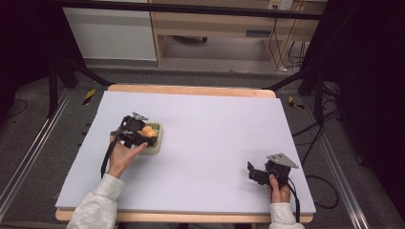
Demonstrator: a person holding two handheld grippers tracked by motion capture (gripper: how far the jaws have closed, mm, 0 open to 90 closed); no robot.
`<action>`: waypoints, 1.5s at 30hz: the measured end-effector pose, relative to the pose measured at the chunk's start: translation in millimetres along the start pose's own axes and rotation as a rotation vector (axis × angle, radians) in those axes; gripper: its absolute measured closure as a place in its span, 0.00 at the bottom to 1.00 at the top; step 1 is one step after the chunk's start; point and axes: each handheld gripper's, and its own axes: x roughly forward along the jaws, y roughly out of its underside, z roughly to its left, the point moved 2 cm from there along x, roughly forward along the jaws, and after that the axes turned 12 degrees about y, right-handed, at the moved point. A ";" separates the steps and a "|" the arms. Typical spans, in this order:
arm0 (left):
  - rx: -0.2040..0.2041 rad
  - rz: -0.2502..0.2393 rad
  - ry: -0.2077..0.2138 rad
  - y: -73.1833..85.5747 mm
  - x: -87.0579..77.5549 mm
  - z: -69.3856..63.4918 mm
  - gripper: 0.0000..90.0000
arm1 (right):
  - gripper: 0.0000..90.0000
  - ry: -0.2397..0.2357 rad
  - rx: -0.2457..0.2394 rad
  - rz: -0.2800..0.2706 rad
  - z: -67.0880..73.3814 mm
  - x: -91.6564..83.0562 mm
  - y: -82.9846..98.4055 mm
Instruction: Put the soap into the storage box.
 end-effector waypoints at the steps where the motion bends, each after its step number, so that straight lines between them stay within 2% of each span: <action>1: 0.001 0.005 -0.002 0.3 0.7 0.5 0.28 | 0.03 0.000 0.000 0.001 0.1 0.0 0.0; 16: -0.007 0.024 -0.006 3.3 8.5 3.6 0.28 | 0.03 -0.001 -0.001 0.000 0.2 0.2 0.0; 30: 0.004 -0.006 -0.025 1.6 16.1 3.5 0.27 | 0.03 0.001 -0.005 0.003 0.6 0.4 0.1; 34: 0.001 -0.027 -0.031 1.0 21.0 4.2 0.27 | 0.03 0.000 -0.004 0.004 0.6 0.5 0.1; 45: -0.021 -0.035 -0.018 0.8 21.4 7.0 0.26 | 0.03 0.000 -0.005 0.005 0.8 0.6 0.0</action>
